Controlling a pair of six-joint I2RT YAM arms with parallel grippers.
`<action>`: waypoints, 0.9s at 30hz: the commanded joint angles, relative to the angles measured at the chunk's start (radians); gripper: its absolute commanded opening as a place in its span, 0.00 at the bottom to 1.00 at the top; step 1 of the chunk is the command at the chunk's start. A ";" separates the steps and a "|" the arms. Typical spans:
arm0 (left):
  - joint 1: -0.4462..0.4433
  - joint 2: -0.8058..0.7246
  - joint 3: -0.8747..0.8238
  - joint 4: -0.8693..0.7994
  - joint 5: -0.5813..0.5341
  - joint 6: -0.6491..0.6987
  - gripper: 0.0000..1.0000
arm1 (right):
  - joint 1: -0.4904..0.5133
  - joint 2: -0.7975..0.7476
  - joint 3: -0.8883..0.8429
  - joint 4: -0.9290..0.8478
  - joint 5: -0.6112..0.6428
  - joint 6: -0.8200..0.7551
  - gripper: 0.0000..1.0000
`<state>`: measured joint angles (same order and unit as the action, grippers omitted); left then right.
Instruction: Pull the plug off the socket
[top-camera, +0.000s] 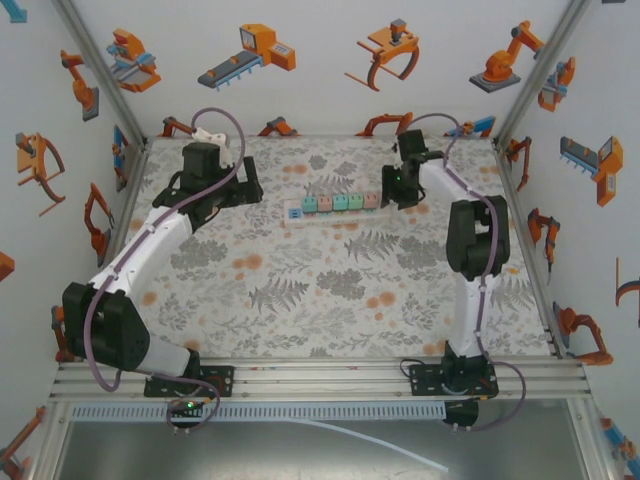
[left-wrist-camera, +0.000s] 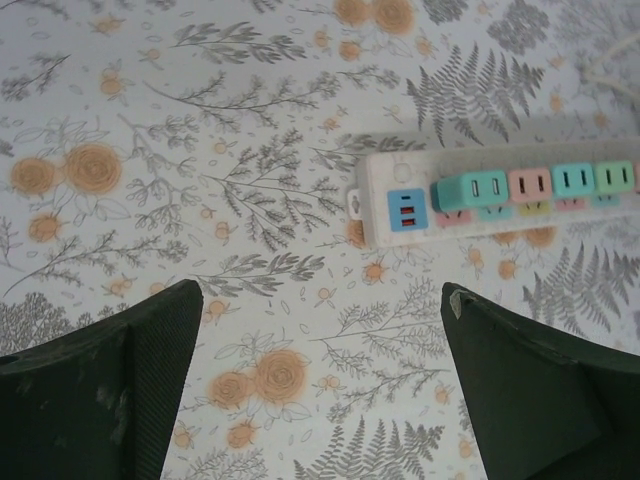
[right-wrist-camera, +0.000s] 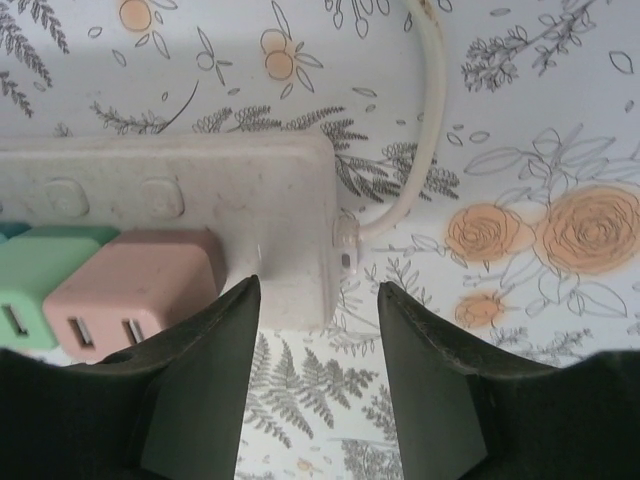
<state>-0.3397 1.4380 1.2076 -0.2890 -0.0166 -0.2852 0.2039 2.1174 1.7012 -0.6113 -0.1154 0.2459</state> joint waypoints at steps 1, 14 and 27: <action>-0.001 0.021 -0.004 0.048 0.176 0.168 0.97 | -0.001 -0.127 -0.019 -0.013 0.007 0.034 0.52; -0.003 0.356 0.281 -0.036 0.107 -0.178 0.84 | 0.094 -0.271 -0.130 0.080 0.111 0.427 0.57; -0.051 0.562 0.372 -0.089 0.061 -0.291 0.72 | 0.163 -0.149 -0.006 0.011 0.266 0.362 0.69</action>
<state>-0.3847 1.9774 1.5459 -0.3370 0.0635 -0.5377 0.3706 1.9770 1.6623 -0.5732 0.0666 0.6067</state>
